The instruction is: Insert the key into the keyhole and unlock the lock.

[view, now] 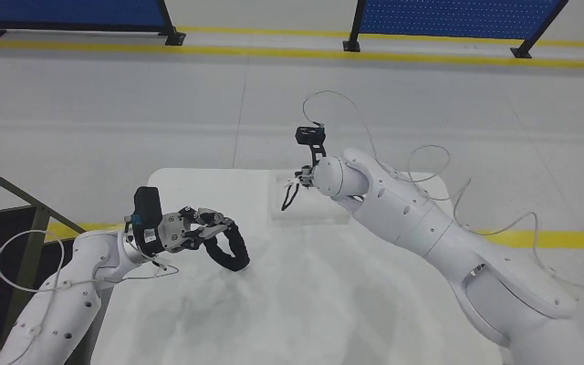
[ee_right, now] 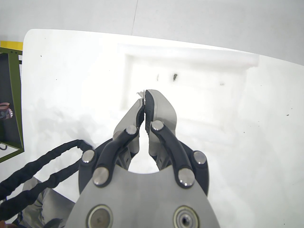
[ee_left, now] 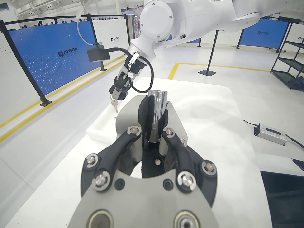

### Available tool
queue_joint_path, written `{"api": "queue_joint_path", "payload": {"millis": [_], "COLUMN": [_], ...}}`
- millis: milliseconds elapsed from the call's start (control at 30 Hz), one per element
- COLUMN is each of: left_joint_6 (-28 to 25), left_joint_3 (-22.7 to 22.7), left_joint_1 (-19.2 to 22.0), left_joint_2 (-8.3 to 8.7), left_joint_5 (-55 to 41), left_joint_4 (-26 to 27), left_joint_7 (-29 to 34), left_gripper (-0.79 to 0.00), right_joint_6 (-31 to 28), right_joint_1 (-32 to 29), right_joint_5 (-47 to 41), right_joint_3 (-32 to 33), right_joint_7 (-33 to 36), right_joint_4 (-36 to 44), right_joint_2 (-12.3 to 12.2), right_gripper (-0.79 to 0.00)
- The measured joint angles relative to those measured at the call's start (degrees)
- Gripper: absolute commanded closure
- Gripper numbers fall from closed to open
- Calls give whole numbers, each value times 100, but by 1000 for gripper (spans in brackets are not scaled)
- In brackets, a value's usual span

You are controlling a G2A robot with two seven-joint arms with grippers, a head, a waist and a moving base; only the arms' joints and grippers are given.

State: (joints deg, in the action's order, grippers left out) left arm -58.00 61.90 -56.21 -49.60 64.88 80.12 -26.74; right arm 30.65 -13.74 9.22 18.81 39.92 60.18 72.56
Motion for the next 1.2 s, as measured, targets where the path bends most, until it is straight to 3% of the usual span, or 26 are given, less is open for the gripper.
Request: {"api": "queue_joint_path", "payload": {"millis": [200,400,1200], "left_joint_6": [0,0,0], "left_joint_3": [0,0,0], "left_joint_1": [0,0,0], "left_joint_2": [0,0,0], "left_joint_5": [0,0,0], "left_joint_4": [0,0,0], "left_joint_7": [0,0,0], "left_gripper": [0,0,0], "right_joint_6": [-238,-419,-704], "right_joint_1": [145,193,175], "right_joint_5": [-48,-7,191], "right_joint_3": [-105,-113,306], "right_joint_7": [74,145,144], "right_joint_4": [-814,-1408,-2573], "right_joint_2": [440,719,1159], "right_gripper": [0,0,0]}}
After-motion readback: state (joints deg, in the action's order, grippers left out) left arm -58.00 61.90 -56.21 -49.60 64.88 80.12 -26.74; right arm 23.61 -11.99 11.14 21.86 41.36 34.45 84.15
